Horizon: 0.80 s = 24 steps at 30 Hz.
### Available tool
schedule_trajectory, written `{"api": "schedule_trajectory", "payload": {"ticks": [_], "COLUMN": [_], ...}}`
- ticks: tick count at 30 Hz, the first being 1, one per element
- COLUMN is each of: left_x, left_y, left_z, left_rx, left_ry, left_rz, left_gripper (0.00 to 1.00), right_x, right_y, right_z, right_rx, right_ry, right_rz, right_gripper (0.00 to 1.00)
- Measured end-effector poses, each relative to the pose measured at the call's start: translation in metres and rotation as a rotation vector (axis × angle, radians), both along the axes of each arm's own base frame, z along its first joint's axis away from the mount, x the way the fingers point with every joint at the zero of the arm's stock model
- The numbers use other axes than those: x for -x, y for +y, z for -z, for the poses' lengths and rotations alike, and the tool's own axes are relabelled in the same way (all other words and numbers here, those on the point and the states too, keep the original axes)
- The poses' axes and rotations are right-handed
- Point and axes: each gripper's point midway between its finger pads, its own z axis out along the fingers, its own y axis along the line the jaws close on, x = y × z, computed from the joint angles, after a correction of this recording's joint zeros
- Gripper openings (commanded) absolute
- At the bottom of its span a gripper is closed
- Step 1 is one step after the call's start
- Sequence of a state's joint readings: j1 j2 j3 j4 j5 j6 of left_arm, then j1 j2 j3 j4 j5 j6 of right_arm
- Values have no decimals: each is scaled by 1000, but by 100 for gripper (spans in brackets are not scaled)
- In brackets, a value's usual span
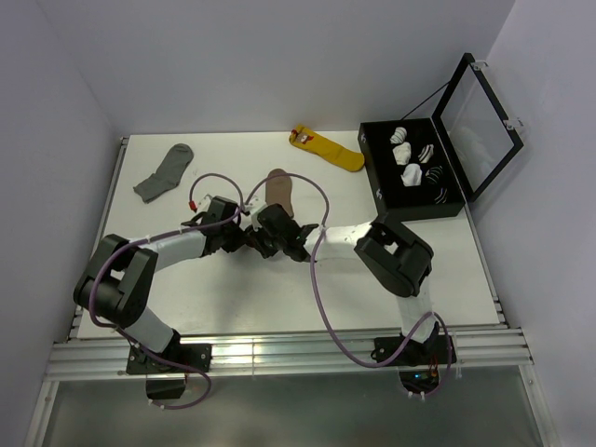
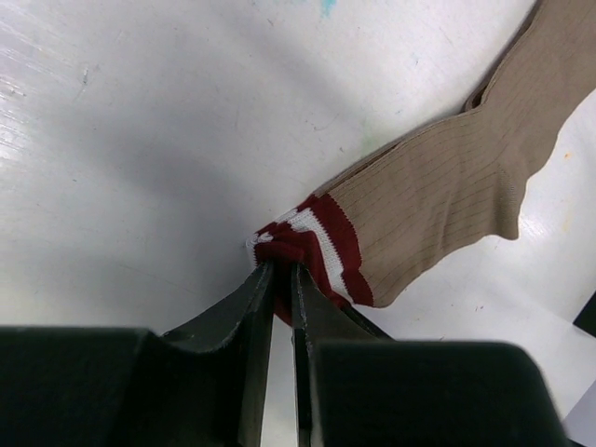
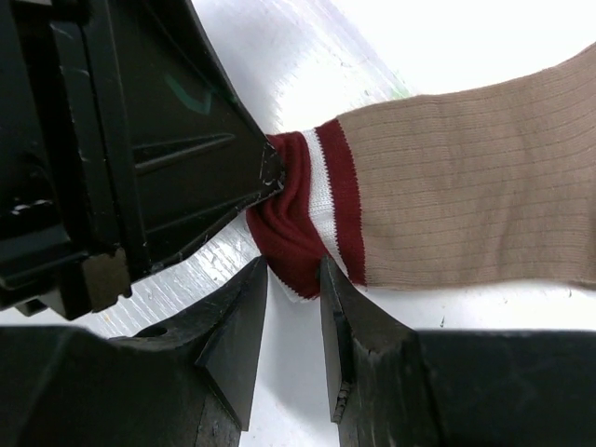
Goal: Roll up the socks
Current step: Roll the sock at the center of the board.
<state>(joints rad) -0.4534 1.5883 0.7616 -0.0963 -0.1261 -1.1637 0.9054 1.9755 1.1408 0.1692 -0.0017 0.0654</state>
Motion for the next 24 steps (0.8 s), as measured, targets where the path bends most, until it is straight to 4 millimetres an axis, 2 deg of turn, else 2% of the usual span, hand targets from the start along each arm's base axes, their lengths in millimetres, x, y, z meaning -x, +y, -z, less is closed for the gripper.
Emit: {"api": "schedule_trajectory", "payload": {"ticks": [9,12,13,15,16,18,21,24], "left_x": [2,1,0,-1,-1,1,7,11], "left_y": [3,8,9,12,13,15,20,26], "left_z": [2,3,3,3,2,1,-1,-7], "left_rx": [-21,-30,-32,-35,-37,-42,-47,-44], "left_ry": [26,27,26,24,24,22,21,4], "left_rz": [-7,-28,-36,-54,-59,-67,-80,-102], "left_gripper": [20,20,21,22,23,25,33,46], "right_x": [2,0,0,-2,-3,-3,-2,2], "right_y": [0,2,3,6,7,9,11,14], "right_z": [3,4,4,4,3,3,2,2], "right_rx": [58,79,84,88,87,87,88,60], "right_ry": [21,29,31,37,42,51,69,124], "right_rz": [11,19,20,24,28,28,21,7], "right_gripper": [34,27,19,10,0,0,0,0]}}
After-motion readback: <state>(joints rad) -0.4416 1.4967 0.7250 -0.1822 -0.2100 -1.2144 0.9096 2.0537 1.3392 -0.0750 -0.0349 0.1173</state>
